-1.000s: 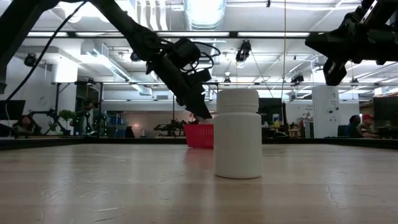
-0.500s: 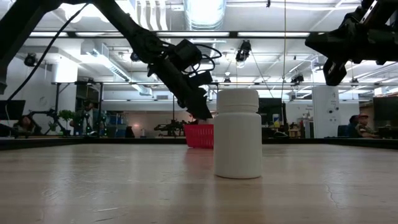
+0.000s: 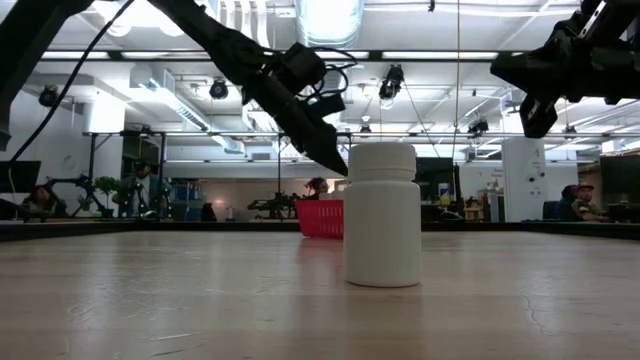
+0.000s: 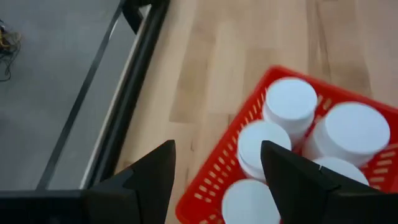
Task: Pick and place pill bottles into a basket
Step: Put the white pill bottle into the red bin
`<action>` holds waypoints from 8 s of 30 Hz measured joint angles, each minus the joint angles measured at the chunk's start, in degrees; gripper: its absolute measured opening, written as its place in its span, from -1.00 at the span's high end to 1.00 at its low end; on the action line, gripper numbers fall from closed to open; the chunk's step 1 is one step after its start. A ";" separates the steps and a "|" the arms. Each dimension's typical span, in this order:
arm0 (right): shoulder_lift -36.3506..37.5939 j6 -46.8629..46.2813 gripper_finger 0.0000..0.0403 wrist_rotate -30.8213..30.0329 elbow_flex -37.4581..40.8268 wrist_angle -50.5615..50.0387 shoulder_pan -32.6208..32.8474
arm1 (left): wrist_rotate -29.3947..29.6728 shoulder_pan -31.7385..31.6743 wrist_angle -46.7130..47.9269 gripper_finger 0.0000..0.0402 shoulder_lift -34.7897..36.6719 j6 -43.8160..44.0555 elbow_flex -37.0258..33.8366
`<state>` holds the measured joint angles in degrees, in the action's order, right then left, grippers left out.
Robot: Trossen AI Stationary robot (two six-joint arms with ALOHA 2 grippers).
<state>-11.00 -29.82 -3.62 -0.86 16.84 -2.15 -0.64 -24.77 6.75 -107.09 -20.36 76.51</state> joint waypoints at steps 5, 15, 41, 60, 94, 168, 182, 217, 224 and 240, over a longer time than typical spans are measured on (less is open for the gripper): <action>-0.02 0.00 0.96 0.02 0.00 -0.07 0.02 | 0.13 -0.01 4.99 -0.09 0.00 -0.02 2.85; -0.04 0.25 0.96 0.02 0.00 -0.15 0.01 | 0.22 0.46 12.90 -0.09 1.23 -0.13 4.87; -0.81 0.35 0.96 0.07 0.00 -0.57 0.00 | -5.05 5.73 18.59 -0.09 8.85 5.67 2.96; -0.85 0.24 0.96 0.09 0.00 -0.63 0.02 | -15.37 8.99 20.29 -0.07 8.91 17.05 1.73; -7.24 2.73 0.96 -0.97 -6.34 10.15 0.06 | -5.22 16.31 -55.27 0.50 42.10 46.89 -49.96; -57.31 -4.51 0.50 -10.96 -29.41 9.07 28.11 | 8.31 15.76 -36.17 0.50 57.29 28.94 -50.05; -57.41 6.91 0.49 -12.63 -27.48 3.21 28.55 | 13.16 15.74 -36.18 0.50 57.31 28.94 -50.09; -89.01 7.34 -0.81 -1.63 -26.97 31.36 28.79 | 15.30 15.74 -36.18 0.50 57.42 28.74 -50.18; -91.51 9.94 -0.82 3.87 -30.45 31.45 28.79 | 15.34 15.76 -36.12 0.50 57.42 28.72 -50.18; -92.74 18.83 -0.82 -1.72 -31.91 26.81 28.45 | 15.52 15.75 -36.18 0.50 57.29 28.46 -50.38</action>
<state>-103.75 -10.99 -5.34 -32.77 43.65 26.30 14.87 -9.03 -29.43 -49.80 8.10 26.13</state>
